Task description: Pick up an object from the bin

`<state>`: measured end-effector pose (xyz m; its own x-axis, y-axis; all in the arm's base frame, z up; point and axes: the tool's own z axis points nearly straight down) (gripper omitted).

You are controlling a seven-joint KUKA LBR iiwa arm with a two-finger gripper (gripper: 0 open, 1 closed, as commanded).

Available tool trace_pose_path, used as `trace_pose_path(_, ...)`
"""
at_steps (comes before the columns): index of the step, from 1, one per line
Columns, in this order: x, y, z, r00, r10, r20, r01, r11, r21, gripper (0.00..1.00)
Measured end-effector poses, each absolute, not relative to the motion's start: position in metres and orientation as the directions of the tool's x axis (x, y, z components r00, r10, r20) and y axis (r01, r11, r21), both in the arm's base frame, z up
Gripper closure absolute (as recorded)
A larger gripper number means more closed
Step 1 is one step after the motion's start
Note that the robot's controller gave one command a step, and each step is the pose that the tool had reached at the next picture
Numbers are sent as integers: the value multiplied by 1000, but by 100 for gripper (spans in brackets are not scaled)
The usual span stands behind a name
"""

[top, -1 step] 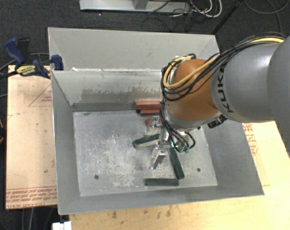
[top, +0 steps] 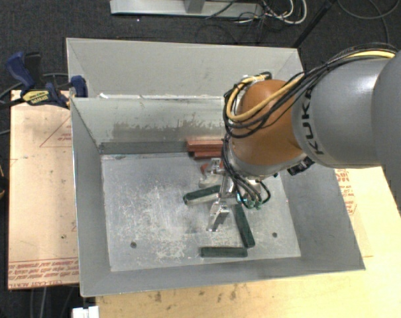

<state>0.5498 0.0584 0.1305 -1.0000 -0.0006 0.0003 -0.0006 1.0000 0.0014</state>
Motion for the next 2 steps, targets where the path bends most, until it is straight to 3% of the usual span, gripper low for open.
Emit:
trace_pose_path(1, 628, 56, 80, -995, -101, -21, -101, 995, 3, 100)
trace_pose_path(2, 628, 56, 80, -995, -101, -21, -101, 995, 3, 100)
